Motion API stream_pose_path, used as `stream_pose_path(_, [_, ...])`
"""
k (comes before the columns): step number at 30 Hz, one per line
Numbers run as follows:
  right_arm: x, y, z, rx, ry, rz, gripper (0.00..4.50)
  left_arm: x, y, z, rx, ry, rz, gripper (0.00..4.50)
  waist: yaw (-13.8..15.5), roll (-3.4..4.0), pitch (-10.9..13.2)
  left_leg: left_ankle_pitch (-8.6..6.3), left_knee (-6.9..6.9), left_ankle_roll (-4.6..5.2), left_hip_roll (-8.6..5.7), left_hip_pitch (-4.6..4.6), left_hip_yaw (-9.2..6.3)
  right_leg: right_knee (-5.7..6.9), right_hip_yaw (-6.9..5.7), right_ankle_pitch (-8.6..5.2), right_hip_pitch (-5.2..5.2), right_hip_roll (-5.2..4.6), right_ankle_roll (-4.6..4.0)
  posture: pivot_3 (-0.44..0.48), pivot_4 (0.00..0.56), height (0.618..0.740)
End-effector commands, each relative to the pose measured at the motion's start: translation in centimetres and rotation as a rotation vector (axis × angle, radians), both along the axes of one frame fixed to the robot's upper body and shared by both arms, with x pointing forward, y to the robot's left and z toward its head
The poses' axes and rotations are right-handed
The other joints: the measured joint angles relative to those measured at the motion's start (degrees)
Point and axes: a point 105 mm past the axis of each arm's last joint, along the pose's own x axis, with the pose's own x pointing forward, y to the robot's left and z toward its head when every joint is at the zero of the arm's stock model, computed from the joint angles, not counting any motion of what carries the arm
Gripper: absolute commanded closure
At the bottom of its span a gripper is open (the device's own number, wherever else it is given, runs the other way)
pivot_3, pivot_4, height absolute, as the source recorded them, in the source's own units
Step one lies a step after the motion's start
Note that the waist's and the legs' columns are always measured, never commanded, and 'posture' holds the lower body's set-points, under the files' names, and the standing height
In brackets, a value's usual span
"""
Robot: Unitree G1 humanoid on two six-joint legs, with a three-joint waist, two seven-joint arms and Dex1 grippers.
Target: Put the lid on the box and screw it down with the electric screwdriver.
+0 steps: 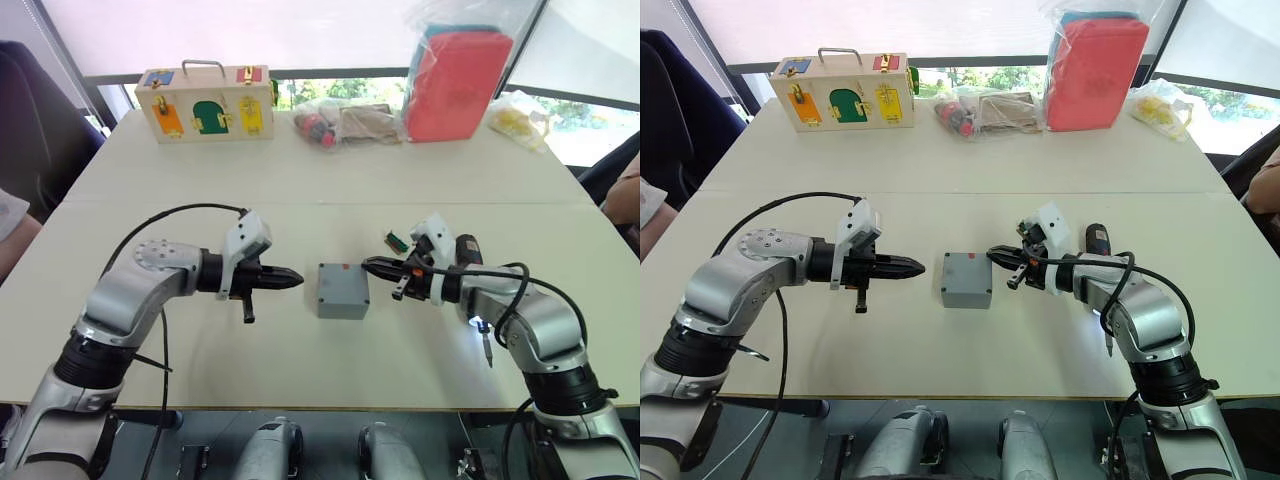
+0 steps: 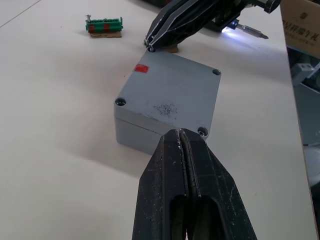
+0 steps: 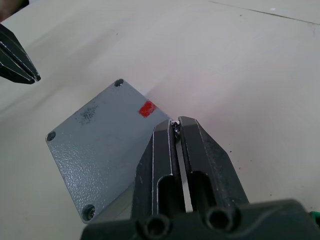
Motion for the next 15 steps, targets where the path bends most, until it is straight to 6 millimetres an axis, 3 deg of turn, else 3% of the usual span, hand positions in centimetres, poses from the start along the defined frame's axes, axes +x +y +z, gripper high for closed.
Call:
stream_pose_path(1, [0.1, 0.2, 1.3, 0.013, -0.046, 0.012, 3.57, -0.2, -0.5, 1.1, -0.016, -0.039, -0.026, 4.50, 0.0, 0.00, 0.0, 0.00, 0.00, 0.00, 0.00, 0.00, 0.00, 0.00, 0.00, 0.00, 0.00, 0.00, 0.00, 0.000, 0.150, 0.740])
stream_pose_path(2, [0.2, 0.1, 1.4, 0.013, -0.047, 0.011, 3.23, -0.2, -0.6, 1.1, -0.016, -0.040, -0.026, 4.50, 0.0, 0.00, 0.0, 0.00, 0.00, 0.00, 0.00, 0.00, 0.00, 0.00, 0.00, 0.00, 0.00, 0.00, 0.00, 0.000, 0.150, 0.740])
stream_pose_path(3, [0.3, -0.1, 1.6, 0.008, -0.052, 0.003, 3.23, -0.2, -0.6, 1.2, -0.018, -0.041, -0.026, 4.50, 0.0, 0.00, 0.0, 0.00, 0.00, 0.00, 0.00, 0.00, 0.00, 0.00, 0.00, 0.00, 0.00, 0.00, 0.00, 0.000, 0.150, 0.740])
stream_pose_path(4, [0.3, -0.3, 1.7, 0.005, -0.056, -0.003, 2.64, -0.1, -0.7, 1.2, -0.020, -0.042, -0.027, 4.50, 0.0, 0.00, 0.0, 0.00, 0.00, 0.00, 0.00, 0.00, 0.00, 0.00, 0.00, 0.00, 0.00, 0.00, 0.00, 0.000, 0.150, 0.740])
stream_pose_path(6, [0.4, -0.6, 2.0, -0.002, -0.064, -0.014, 2.27, -0.1, -0.8, 1.2, -0.025, -0.044, -0.029, 4.50, 0.0, 0.00, 0.0, 0.00, 0.00, 0.00, 0.00, 0.00, 0.00, 0.00, 0.00, 0.00, 0.00, 0.00, 0.00, 0.000, 0.150, 0.740])
stream_pose_path(9, [0.2, -2.5, 4.0, 0.023, -0.060, -0.070, 1.03, 0.0, -1.5, 2.0, -0.067, -0.056, -0.050, 4.50, 0.2, 0.00, 0.0, 0.00, 0.00, -0.01, 0.00, -0.01, -0.01, 0.00, 0.00, 0.00, 0.00, 0.00, 0.00, 0.000, 0.150, 0.740])
stream_pose_path(15, [1.3, -9.4, 9.3, 0.052, 0.178, -0.424, 1.03, -0.4, -3.4, 4.4, -0.106, -0.139, -0.184, 4.50, -0.1, 0.03, 0.0, 0.00, 0.05, 0.00, 0.00, -0.01, 0.00, 0.00, 0.02, 0.00, 0.00, -0.03, 0.00, 0.000, 0.150, 0.740])
